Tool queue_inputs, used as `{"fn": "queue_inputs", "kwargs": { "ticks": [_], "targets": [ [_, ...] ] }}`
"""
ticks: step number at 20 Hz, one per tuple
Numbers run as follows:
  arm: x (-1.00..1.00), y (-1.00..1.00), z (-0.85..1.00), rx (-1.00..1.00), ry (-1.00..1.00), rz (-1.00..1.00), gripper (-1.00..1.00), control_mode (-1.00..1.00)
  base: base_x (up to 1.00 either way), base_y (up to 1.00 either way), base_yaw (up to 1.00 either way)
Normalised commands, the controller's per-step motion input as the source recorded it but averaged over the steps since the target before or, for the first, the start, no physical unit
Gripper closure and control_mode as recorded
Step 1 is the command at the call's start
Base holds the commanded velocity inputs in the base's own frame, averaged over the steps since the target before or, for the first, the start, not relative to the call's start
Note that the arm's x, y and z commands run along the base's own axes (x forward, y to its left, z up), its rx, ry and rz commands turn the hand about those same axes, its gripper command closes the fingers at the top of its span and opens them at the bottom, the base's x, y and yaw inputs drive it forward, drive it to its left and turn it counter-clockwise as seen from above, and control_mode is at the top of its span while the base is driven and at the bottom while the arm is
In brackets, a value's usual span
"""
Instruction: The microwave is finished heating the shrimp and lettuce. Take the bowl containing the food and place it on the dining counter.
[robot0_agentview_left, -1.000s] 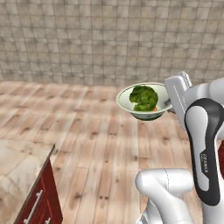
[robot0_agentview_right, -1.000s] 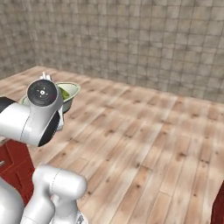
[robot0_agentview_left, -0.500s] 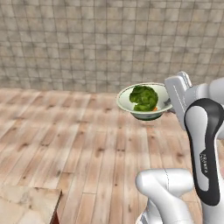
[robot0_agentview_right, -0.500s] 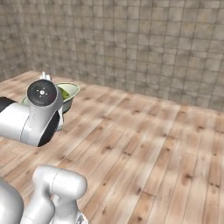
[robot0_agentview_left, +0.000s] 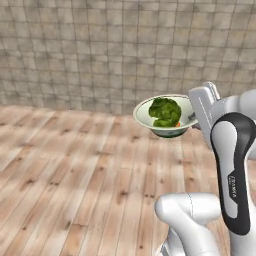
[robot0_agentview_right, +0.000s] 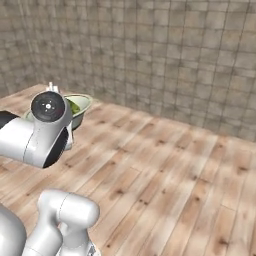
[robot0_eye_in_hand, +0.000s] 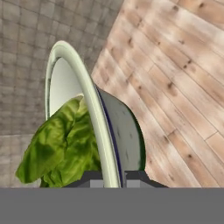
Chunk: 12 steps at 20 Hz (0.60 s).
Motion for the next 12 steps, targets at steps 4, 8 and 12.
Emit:
{"fn": "queue_inputs", "kwargs": {
  "ticks": [4,8,12],
  "targets": [
    [0.0,0.0,0.0,0.0,0.0,0.0,1.0,1.0,1.0,-0.09,0.47],
    [0.0,0.0,0.0,0.0,0.0,0.0,1.0,1.0,1.0,-0.19,0.63],
    [0.0,0.0,0.0,0.0,0.0,0.0,1.0,1.0,1.0,-0.21,0.73]
  ]
}}
